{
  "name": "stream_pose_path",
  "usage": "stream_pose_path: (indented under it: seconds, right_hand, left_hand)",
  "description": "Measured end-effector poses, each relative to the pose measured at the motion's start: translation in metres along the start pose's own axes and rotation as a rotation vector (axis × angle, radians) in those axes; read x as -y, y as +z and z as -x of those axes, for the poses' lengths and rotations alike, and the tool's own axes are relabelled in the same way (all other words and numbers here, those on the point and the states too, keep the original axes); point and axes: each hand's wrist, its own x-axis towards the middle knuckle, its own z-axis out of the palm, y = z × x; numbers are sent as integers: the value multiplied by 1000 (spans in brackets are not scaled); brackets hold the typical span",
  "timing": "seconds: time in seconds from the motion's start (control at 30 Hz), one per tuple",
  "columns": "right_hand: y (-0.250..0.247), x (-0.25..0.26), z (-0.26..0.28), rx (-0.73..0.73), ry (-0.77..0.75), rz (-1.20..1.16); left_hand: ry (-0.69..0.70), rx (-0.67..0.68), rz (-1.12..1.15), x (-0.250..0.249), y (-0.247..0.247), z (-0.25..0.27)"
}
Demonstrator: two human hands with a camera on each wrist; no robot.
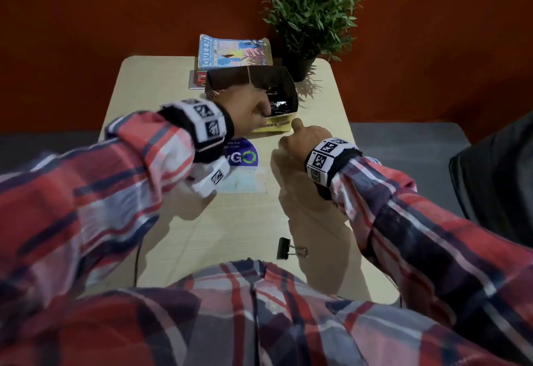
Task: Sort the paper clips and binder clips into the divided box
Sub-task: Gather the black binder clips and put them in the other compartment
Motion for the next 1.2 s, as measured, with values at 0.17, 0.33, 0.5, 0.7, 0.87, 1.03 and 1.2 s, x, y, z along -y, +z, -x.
stream_pose_path:
  seconds: [0.17,0.33,0.5,0.7,0.87,1.03,1.2]
  right_hand:
    - [-6,6,8,-12,35,-104]
    - [-12,3,25,39,-8,-2]
    - [-5,0,37,56,-69,94]
    - [8,-13,55,34,-147,69]
    - [23,-11,74,-20,-116,-65]
    - [21,-3,90,15,-51,-219]
    - [33,-1,92,-46,-30,-317]
  left_hand:
    - [248,534,-45,-29,42,85]
    - [497,605,-286,-46,93,109]
    - [517,543,-272,-48,104,113]
    - [321,543,-141,-40,86,97]
    - [126,162,-113,-11,21,36]
    - [-48,-84,-126,2,-13,-34]
    - [-83,-12,-177,15,12,-48]
